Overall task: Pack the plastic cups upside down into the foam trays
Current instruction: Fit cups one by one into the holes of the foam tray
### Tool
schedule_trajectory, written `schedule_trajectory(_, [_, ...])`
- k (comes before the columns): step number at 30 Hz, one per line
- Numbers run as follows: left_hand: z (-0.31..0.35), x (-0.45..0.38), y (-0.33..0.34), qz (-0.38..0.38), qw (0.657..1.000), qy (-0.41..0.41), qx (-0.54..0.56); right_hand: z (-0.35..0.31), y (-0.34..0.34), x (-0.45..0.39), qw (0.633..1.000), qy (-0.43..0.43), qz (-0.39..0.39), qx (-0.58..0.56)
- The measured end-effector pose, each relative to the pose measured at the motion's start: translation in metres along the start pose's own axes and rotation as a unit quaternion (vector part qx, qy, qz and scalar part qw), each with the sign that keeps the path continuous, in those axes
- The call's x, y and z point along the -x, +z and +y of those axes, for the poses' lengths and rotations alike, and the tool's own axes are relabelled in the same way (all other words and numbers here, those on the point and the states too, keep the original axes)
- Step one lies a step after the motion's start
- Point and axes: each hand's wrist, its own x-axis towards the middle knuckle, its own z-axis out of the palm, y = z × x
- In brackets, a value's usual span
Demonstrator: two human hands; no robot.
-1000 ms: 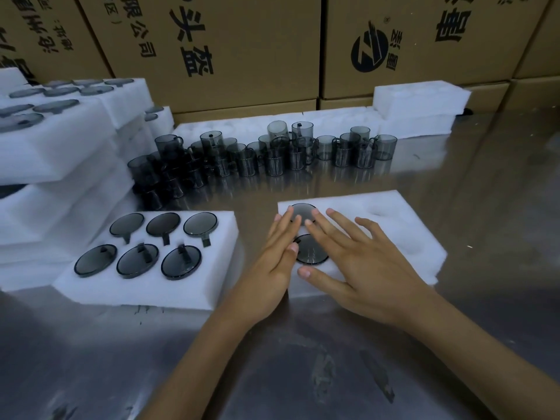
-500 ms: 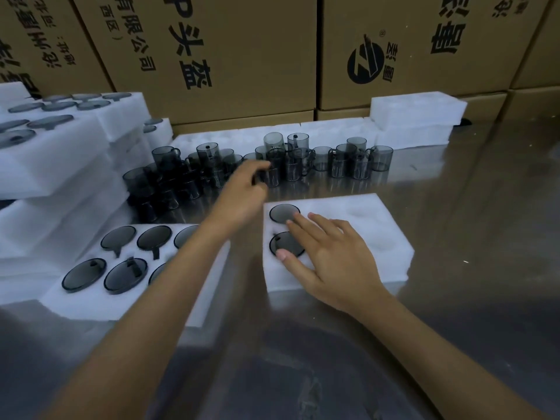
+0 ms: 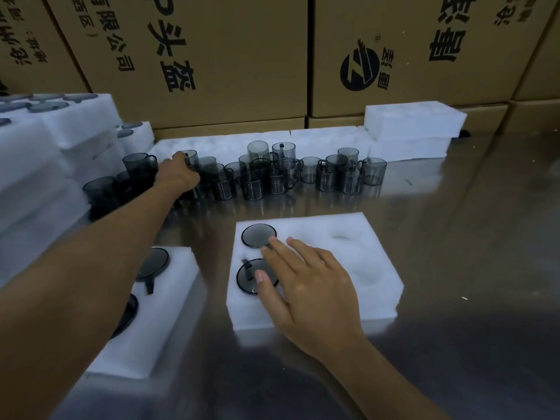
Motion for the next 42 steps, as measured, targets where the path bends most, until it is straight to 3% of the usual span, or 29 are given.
schedule_trajectory(5, [0.001, 0.004, 0.0, 0.094, 0.994, 0.036, 0.047, -0.001, 0.0, 0.0, 1.0, 0.006, 0.0, -0.007])
schedule_trajectory(13, [0.024, 0.073, -0.024, 0.108, 0.959, 0.135, 0.226, -0.007, -0.013, -0.003, 0.998, 0.03, -0.017, -0.049])
schedule_trajectory(18, [0.044, 0.166, -0.025, 0.052, 0.926, 0.216, 0.306, -0.002, -0.025, -0.004, 0.951, 0.191, 0.008, -0.244])
schedule_trajectory(21, [0.055, 0.224, -0.012, 0.047, 0.895, 0.234, 0.377, 0.005, -0.027, 0.0, 0.937, 0.233, 0.022, -0.259])
schedule_trajectory(27, [0.066, 0.273, 0.01, 0.02, 0.856, 0.272, 0.439, 0.019, -0.03, -0.001, 0.959, 0.222, 0.022, -0.177])
schedule_trajectory(33, [0.054, 0.279, 0.012, 0.039, 0.856, 0.321, 0.404, 0.023, -0.027, -0.001, 0.976, 0.176, 0.044, -0.123])
schedule_trajectory(38, [0.05, 0.281, 0.011, 0.002, 0.846, 0.312, 0.432, 0.028, -0.03, 0.0, 0.979, 0.159, 0.028, -0.124])
schedule_trajectory(42, [0.05, 0.283, 0.011, 0.021, 0.849, 0.324, 0.417, 0.028, -0.033, -0.002, 0.98, 0.149, 0.038, -0.128])
